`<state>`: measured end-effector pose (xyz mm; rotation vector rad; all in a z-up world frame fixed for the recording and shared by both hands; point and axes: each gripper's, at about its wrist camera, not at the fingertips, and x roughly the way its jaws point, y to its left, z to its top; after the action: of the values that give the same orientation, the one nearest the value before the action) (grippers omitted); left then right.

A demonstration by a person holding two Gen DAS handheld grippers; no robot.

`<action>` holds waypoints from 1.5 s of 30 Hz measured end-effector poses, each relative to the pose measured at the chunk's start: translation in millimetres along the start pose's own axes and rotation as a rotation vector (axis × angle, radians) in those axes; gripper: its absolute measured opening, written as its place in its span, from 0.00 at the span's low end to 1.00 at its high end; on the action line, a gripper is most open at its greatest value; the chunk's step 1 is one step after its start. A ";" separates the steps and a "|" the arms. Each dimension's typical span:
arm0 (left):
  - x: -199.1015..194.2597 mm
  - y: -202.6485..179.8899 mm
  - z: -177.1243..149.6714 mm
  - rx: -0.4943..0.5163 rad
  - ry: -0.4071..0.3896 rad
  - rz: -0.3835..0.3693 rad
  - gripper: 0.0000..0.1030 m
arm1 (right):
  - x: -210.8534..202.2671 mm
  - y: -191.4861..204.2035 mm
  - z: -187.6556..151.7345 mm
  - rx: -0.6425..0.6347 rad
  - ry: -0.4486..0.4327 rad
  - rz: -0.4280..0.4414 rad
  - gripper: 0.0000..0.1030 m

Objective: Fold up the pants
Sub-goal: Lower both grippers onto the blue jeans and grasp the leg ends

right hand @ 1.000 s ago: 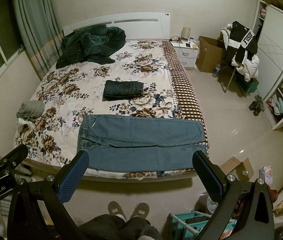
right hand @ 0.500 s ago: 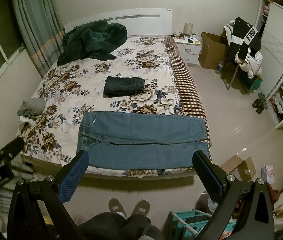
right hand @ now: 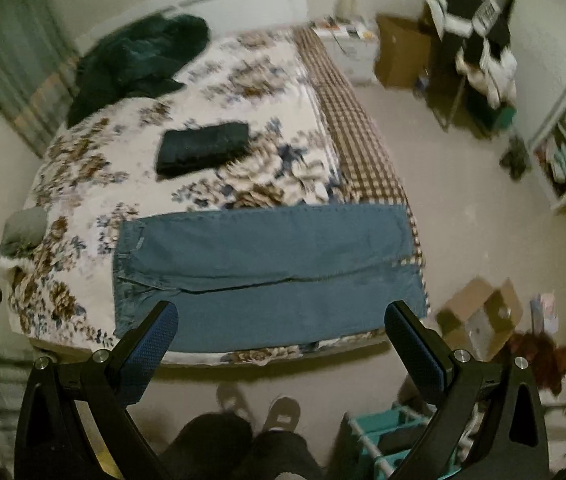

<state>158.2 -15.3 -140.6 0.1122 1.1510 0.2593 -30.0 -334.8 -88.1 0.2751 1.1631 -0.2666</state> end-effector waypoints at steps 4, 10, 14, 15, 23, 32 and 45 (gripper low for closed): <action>72.0 -22.6 33.2 -0.013 0.135 -0.002 1.00 | 91.6 -22.0 34.7 0.108 0.089 0.006 1.00; 182.9 -78.3 80.4 -0.039 0.351 -0.056 1.00 | 246.2 -54.6 93.8 0.325 0.246 -0.016 1.00; 267.4 -123.4 111.2 -0.083 0.487 -0.088 1.00 | 344.1 -69.8 123.1 0.457 0.350 -0.044 1.00; 291.5 -135.1 117.1 -0.106 0.529 -0.099 1.00 | 366.5 -74.7 129.1 0.491 0.373 -0.048 1.00; 450.4 -191.2 141.7 -0.275 0.773 -0.107 1.00 | 520.1 -114.3 155.9 0.737 0.514 -0.070 0.98; 521.3 -203.6 143.2 -0.296 0.786 -0.021 0.32 | 616.1 -136.1 164.3 0.922 0.571 -0.087 0.85; 425.7 -149.9 115.0 -0.332 0.463 -0.157 0.05 | 580.5 -116.4 136.6 0.889 0.457 0.005 0.05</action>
<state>447.5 -44.0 -504.6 -0.3467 1.5497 0.3434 263.7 -528.2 -583.6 1.1646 1.4350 -0.7414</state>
